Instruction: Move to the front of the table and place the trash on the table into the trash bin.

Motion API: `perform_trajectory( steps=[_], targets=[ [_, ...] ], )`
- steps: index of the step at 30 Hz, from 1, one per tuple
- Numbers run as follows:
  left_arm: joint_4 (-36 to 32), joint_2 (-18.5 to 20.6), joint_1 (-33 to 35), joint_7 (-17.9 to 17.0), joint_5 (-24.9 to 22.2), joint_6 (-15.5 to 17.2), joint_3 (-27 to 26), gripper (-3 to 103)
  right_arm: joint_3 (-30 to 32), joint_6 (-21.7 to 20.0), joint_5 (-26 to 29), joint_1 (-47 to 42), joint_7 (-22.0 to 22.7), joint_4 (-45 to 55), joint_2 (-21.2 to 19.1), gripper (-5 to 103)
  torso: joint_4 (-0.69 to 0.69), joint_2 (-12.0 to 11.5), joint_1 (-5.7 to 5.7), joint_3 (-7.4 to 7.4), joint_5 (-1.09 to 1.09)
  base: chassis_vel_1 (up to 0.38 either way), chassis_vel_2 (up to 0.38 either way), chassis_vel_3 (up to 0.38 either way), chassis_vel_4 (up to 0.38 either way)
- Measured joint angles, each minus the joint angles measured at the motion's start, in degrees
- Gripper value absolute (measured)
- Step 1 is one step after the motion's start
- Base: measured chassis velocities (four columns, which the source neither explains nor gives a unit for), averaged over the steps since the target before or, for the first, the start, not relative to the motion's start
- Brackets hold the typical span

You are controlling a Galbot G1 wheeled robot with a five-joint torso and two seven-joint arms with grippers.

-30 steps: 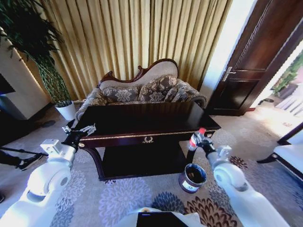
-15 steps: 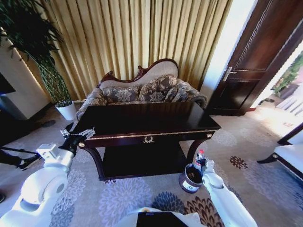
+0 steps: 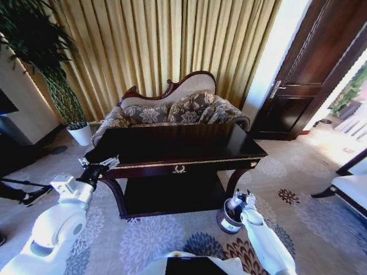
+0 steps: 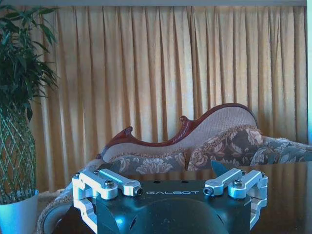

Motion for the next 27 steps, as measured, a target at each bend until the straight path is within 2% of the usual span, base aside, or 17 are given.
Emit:
perform_trajectory(
  steps=[1, 2, 4, 7, 8, 15, 27],
  targets=[
    [0.07, 0.18, 0.0, 0.12, 0.0, -0.21, -0.17, 100, 0.02, -0.08, 0.01, -0.26, 0.03, 0.53, -0.06, 79, 0.0, 0.0, 0.0, 0.0, 0.0, 0.0, 0.0, 0.0, 0.0],
    [0.07, 0.18, 0.0, 0.12, 0.0, -0.21, -0.17, 100, 0.02, -0.08, 0.01, -0.26, 0.03, 0.53, -0.06, 79, 0.0, 0.0, 0.0, 0.0, 0.0, 0.0, 0.0, 0.0, 0.0],
    [0.1, 0.55, 0.09, 0.26, -0.09, -0.5, -0.84, 100, 0.1, -0.37, 0.09, -0.64, 0.08, 1.81, -0.36, 90, 0.0, 0.0, 0.0, 0.0, 0.0, 0.0, 0.0, 0.0, 0.0],
    [0.1, 0.79, 0.31, 0.43, -0.19, -0.7, -1.32, 100, 0.21, -0.64, 0.21, -0.87, 0.11, 2.6, -0.45, 94, 0.0, 0.0, 0.0, 0.0, 0.0, 0.0, 0.0, 0.0, 0.0],
    [0.12, 0.9, 0.47, 0.64, -0.25, -0.8, -1.67, 100, 0.25, -0.92, 0.27, -1.06, 0.12, 3.09, -0.45, 100, 0.0, 0.0, 0.0, 0.0, 0.0, 0.0, 0.0, 0.0, 0.0],
    [0.47, 1.16, 2.18, 2.35, -0.45, -1.92, -3.63, 100, 0.5, -1.93, 0.35, -2.1, 0.14, 4.84, 0.21, 100, 0.0, 0.0, 0.0, 0.0, 0.0, 0.0, 0.0, 0.0, 0.0],
    [0.96, 1.49, 2.86, 3.28, -1.65, -2.56, -4.92, 100, 0.69, -3.33, 0.55, -2.69, 0.23, 6.89, 0.38, 100, 0.0, 0.0, 0.0, 0.0, 0.0, 0.0, 0.0, 0.0, 0.0]
  ],
)
